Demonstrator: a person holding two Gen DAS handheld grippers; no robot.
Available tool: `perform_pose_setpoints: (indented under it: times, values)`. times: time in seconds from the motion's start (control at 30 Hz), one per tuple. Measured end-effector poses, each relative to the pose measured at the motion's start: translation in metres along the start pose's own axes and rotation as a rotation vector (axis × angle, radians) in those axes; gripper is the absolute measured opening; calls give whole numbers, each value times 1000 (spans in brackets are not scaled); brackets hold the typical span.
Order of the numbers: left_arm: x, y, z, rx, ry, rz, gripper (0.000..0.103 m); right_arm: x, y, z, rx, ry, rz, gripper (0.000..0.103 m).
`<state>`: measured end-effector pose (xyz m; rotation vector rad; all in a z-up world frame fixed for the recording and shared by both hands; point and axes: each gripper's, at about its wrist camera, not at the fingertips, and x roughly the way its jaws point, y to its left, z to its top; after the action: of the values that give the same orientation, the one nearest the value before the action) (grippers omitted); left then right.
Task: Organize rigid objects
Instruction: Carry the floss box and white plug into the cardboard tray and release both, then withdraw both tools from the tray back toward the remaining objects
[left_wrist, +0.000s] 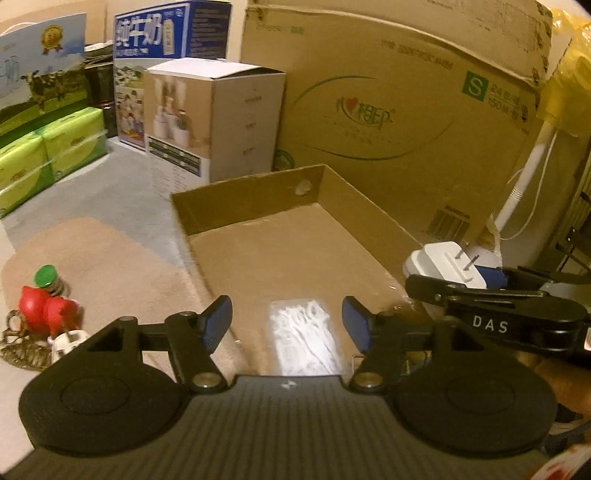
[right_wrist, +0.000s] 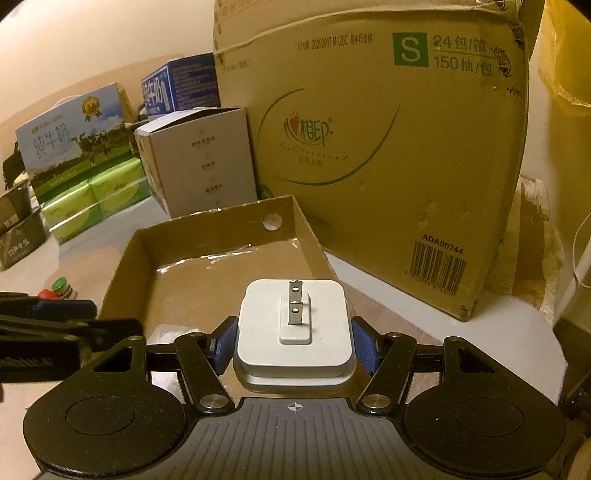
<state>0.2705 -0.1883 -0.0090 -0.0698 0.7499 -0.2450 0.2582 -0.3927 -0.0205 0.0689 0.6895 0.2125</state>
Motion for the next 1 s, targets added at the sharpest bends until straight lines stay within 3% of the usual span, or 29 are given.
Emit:
perform_pose_setpoints:
  times: [0.8,0.87,0.93,1.0]
  values:
    - [-15,20,-5,-46,-8,-1,62,14,14,9,31,7,34,64]
    - [-16,22,-6,-50,-5,-1,62,15,11,9,56,8,65,67]
    - [-16,24,-8,-55,1,1,62,13,11,8,63,-4,57,84]
    - [-18,27,-10,-61,2,5,64,8,10,8,62,-15,49,85]
